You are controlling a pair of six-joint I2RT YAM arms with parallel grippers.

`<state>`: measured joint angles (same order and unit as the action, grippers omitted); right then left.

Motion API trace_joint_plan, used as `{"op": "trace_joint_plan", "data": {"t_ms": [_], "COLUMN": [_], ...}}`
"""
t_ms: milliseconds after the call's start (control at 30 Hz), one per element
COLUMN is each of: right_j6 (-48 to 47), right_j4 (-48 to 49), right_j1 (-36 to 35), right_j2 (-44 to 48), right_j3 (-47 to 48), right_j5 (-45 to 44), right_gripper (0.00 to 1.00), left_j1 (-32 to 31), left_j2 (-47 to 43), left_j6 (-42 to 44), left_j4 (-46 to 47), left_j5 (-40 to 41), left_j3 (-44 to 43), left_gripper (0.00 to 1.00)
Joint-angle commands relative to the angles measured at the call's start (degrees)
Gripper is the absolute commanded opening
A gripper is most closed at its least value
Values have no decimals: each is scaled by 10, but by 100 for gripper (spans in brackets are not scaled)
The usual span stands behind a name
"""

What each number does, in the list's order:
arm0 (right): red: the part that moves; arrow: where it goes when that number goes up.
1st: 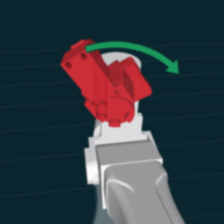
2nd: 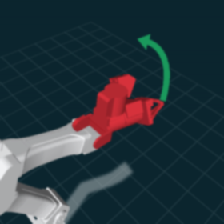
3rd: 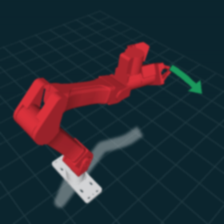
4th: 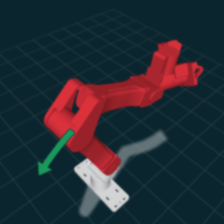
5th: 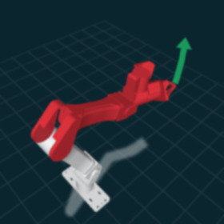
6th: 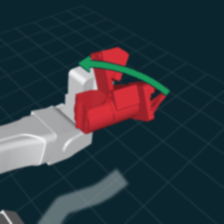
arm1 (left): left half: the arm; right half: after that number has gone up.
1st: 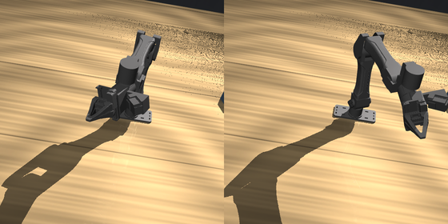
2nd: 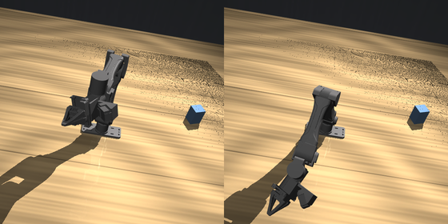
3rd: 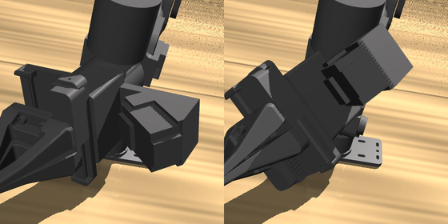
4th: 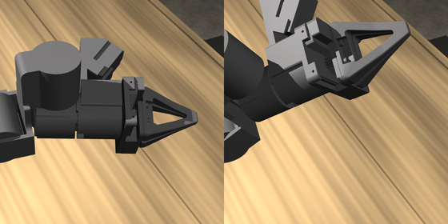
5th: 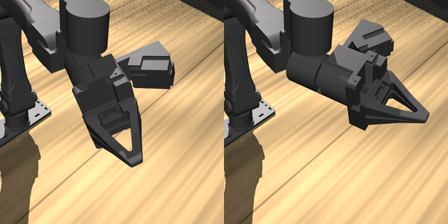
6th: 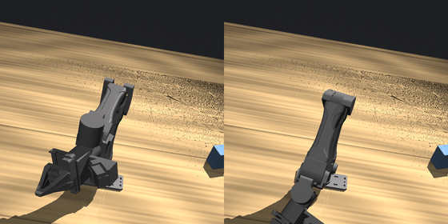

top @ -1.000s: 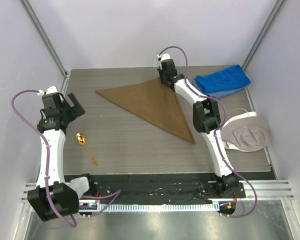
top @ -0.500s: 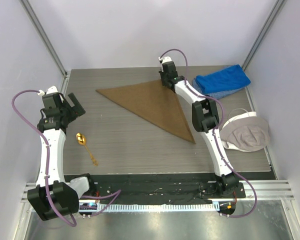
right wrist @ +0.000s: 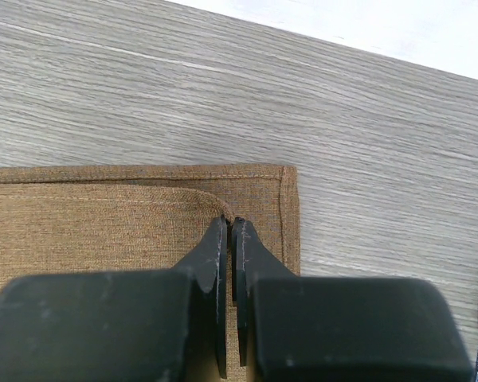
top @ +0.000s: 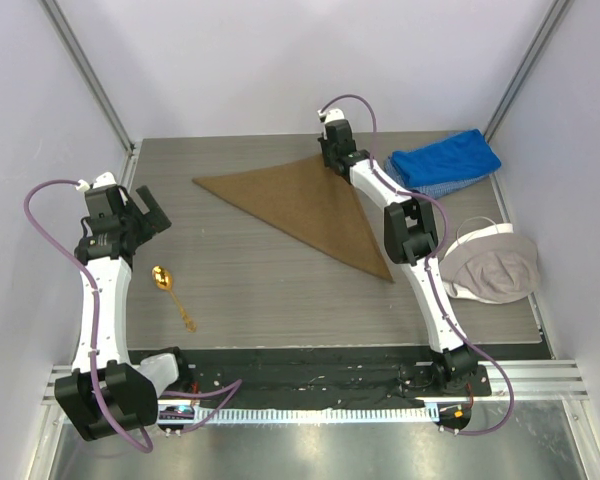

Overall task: Fold the napkin, place the utensils inside, and roll it up
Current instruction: Fold the napkin

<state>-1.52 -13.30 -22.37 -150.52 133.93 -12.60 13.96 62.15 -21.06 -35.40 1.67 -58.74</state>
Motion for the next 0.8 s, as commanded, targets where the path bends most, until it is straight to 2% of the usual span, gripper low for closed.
{"op": "trace_joint_plan", "data": {"t_ms": [0,100,167,233,267,333,367,533,633,767], "right_j6": [-9,-9,-9,-9,-9,-10,-11,14,71,128], "right_j4": [29,29,29,29,29,29,29,30,52,89], "right_j1": [4,4,4,4,5,4,4,4,5,4], "right_j2": [-4,3,16,30,48,68,93,196,269,339], "right_j3": [27,21,15,11,4,-4,-18,-111,-208,-342], "right_j5": [-25,-27,-23,-18,-16,-9,-4,44,98,159], "right_gripper": [1,14,31,40,48,54,60,67,68,69], "left_j1": [1,1,1,1,2,0,2,1,1,1], "left_j2": [1,3,5,9,13,17,21,26,7,-16], "left_j6": [-6,-5,-2,-2,-3,-5,-8,-35,-61,-107], "left_j4": [23,22,22,23,23,22,19,-5,-27,-44], "left_j5": [-8,-8,-8,-6,-6,-5,-5,23,68,90], "left_j3": [0,1,3,5,7,13,16,49,89,143], "left_gripper": [100,100,100,100,100,100,100,100,100,100]}}
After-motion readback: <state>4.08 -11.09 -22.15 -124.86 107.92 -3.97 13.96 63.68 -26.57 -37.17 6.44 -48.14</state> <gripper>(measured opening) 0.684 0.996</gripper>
